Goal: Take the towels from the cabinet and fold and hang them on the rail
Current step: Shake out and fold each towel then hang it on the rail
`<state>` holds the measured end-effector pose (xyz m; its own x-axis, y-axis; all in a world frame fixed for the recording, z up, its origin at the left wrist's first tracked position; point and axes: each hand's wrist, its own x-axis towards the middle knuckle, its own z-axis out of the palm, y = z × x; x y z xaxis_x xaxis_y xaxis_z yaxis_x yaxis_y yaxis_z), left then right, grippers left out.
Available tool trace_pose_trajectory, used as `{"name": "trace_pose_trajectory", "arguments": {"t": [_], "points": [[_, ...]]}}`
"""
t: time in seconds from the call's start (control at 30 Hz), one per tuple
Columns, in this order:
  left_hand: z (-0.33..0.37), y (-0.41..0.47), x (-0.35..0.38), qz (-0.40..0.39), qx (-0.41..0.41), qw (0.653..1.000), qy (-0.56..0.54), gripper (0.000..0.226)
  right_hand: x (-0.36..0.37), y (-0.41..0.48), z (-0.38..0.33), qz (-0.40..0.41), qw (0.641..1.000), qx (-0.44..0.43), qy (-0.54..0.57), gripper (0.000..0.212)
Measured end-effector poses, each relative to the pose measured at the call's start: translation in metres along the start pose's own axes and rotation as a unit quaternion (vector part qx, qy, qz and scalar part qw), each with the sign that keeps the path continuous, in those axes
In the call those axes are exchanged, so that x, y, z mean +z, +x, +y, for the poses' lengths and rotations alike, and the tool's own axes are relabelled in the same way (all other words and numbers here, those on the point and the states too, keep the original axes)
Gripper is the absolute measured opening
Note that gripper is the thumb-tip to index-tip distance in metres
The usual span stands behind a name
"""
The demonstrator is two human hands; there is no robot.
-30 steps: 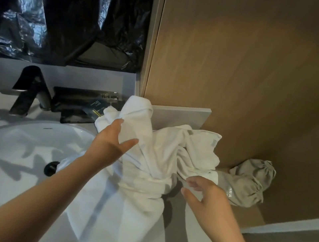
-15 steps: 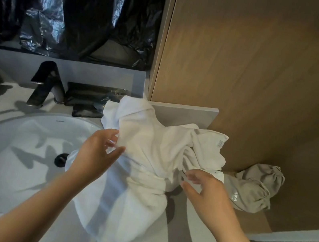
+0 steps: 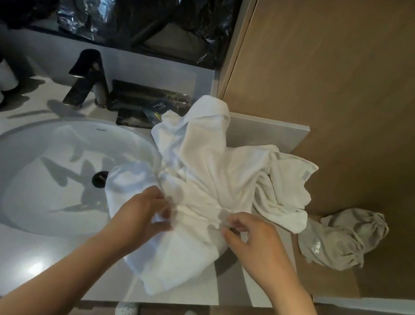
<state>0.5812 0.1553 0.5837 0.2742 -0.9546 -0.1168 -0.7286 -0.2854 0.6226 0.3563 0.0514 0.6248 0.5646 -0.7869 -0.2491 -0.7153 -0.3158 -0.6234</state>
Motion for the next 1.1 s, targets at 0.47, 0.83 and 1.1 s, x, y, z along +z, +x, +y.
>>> {"name": "trace_pose_trajectory", "arguments": {"t": [0.47, 0.83, 1.1], "points": [[0.04, -0.003, -0.035, 0.116, 0.04, 0.989, -0.085, 0.017, 0.007, -0.002, 0.001, -0.011, 0.994, -0.012, 0.108, 0.006], [0.055, 0.03, -0.048, 0.146, 0.029, 0.986, -0.075, 0.023, 0.018, 0.0, 0.003, -0.041, 0.975, 0.146, 0.163, 0.041], [0.055, 0.027, -0.054, 0.176, 0.055, 0.973, -0.138, 0.028, 0.04, 0.007, 0.006, -0.039, 0.856, 0.195, 0.476, 0.023]]}}
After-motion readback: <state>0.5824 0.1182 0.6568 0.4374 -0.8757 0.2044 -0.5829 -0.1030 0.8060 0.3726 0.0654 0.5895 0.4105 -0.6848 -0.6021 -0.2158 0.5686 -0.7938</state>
